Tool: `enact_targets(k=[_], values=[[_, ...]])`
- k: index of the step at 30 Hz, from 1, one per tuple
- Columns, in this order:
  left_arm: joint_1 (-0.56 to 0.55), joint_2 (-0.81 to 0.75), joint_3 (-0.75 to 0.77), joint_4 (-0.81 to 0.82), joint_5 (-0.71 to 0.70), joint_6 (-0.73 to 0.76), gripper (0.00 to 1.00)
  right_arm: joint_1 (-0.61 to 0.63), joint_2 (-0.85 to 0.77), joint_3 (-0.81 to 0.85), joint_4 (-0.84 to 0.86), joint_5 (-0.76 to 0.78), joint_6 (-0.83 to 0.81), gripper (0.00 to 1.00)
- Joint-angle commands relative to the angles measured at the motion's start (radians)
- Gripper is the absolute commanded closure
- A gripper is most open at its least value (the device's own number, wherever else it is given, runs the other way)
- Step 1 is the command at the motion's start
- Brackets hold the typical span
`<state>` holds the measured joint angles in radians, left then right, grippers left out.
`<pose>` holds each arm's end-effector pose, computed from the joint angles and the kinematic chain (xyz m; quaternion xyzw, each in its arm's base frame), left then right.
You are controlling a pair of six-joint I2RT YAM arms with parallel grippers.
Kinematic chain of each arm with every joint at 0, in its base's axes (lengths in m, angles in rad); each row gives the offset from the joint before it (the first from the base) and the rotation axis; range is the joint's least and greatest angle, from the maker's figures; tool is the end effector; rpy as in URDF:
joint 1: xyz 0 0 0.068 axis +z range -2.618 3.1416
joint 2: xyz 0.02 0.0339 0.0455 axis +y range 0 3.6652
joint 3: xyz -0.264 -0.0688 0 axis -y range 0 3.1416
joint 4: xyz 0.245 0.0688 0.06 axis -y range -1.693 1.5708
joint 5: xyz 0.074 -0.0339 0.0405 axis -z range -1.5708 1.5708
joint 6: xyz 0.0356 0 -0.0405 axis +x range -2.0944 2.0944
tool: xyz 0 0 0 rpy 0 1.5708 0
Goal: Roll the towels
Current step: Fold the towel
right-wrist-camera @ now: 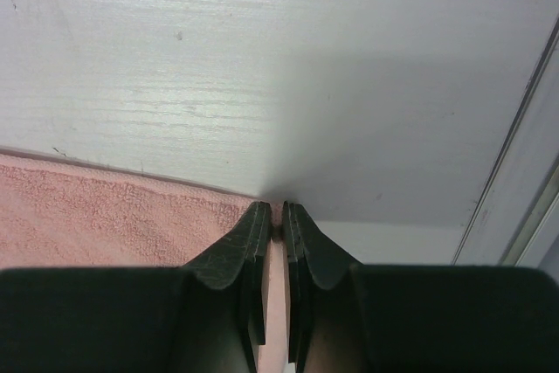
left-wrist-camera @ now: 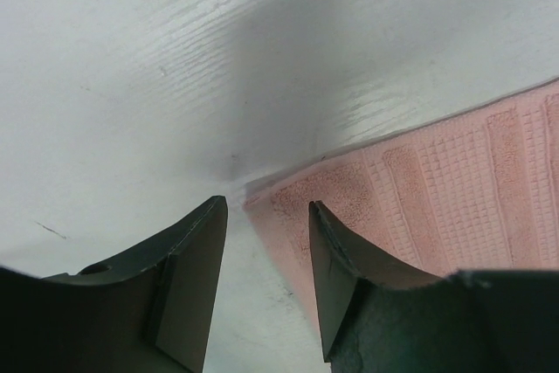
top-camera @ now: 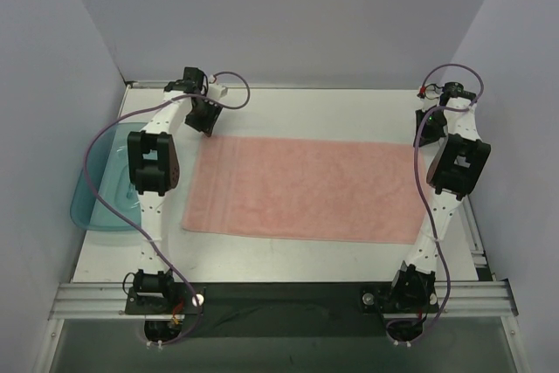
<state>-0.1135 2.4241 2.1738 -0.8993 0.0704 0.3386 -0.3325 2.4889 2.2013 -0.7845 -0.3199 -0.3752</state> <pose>0.5123 -0.0609 0.1846 0.2262 0.9508 -0.0107 0.2115 0.5077 -0.1635 0.1672 -0.0597 0.9556 0.0604 0.2820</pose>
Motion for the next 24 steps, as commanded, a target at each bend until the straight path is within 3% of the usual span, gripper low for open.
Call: enact_targets(k=[1, 10, 24], values=[[0.005, 0.012, 0.037, 0.004, 0.045, 0.023, 0.47, 0.016, -0.018, -0.025, -0.047, -0.016, -0.011, 1.0], [0.006, 0.061, 0.064, -0.027, 0.043, 0.017, 0.55, 0.016, -0.015, -0.025, -0.045, -0.01, -0.014, 1.0], [0.031, 0.079, 0.109, -0.072, 0.068, 0.0, 0.86, 0.015, 0.005, 0.009, -0.042, 0.005, -0.001, 1.0]])
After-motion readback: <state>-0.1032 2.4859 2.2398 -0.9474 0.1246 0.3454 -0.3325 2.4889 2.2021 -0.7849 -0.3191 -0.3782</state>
